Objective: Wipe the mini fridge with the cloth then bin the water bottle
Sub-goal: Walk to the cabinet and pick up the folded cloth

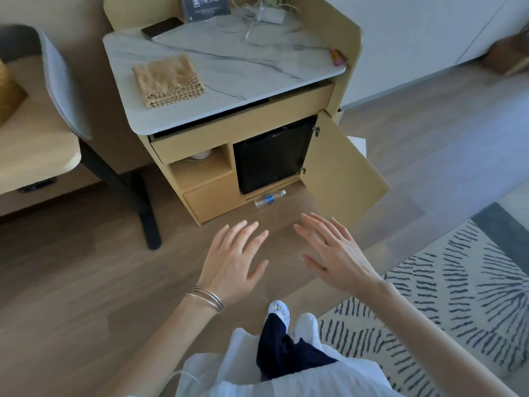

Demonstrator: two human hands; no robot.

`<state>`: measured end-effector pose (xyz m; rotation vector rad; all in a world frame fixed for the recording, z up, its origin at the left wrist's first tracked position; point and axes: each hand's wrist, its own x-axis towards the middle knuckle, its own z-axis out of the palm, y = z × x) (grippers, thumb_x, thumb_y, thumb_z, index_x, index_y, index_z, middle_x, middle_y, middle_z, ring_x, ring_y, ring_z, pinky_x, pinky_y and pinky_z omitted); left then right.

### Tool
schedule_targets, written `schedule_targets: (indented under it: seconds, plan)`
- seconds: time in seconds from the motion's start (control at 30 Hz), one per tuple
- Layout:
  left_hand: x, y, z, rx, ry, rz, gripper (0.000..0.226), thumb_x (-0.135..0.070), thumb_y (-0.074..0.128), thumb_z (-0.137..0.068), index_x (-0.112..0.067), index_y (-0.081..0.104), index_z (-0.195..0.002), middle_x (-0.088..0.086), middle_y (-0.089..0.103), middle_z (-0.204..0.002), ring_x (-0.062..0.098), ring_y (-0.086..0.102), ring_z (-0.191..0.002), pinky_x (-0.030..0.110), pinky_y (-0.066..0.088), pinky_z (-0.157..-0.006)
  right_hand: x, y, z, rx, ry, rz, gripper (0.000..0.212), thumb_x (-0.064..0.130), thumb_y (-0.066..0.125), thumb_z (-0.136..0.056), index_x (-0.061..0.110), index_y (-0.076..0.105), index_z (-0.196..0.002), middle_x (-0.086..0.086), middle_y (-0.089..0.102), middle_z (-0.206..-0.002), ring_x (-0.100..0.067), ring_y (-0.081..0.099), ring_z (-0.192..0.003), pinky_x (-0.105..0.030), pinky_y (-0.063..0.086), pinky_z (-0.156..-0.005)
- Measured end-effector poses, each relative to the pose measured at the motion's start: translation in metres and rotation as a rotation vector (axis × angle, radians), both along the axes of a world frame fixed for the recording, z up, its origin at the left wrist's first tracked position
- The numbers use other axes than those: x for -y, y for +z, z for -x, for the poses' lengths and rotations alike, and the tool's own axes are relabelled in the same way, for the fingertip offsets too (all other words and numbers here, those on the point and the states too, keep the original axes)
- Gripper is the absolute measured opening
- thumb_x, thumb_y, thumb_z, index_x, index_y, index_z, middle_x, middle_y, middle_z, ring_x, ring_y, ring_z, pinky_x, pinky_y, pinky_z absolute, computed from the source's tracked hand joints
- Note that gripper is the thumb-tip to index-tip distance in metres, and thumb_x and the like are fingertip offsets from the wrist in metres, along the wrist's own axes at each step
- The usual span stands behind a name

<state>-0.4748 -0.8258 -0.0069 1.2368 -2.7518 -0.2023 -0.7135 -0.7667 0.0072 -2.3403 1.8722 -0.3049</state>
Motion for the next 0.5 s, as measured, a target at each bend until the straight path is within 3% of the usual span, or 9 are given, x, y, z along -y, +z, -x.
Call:
schedule_targets:
  seconds: [0.2, 0.5]
  plan:
    - [0.049, 0.006, 0.039, -0.037, 0.092, -0.011, 0.053, -0.046, 0.038, -0.092, -0.017, 0.056, -0.132, 0.008, 0.054, -0.137, 0.028, 0.048, -0.129, 0.048, 0.038, -0.108, 0.075, 0.003, 0.03, 0.025, 0.071, -0.014, 0.054, 0.045, 0.041, -0.091, 0.021, 0.039, -0.139, -0.003, 0.036, -0.147, -0.019, 0.029, -0.138, -0.045, 0.025, -0.112]
    - [0.126, -0.006, 0.026, 0.007, 0.149, -0.018, 0.053, -0.045, 0.039, -0.09, -0.015, 0.059, -0.129, 0.008, 0.057, -0.134, 0.029, 0.052, -0.126, 0.048, 0.042, -0.104, 0.167, -0.013, 0.034, 0.019, 0.142, -0.027, 0.052, 0.045, 0.04, -0.092, 0.021, 0.04, -0.138, -0.003, 0.036, -0.147, -0.018, 0.027, -0.137, -0.041, 0.02, -0.113]
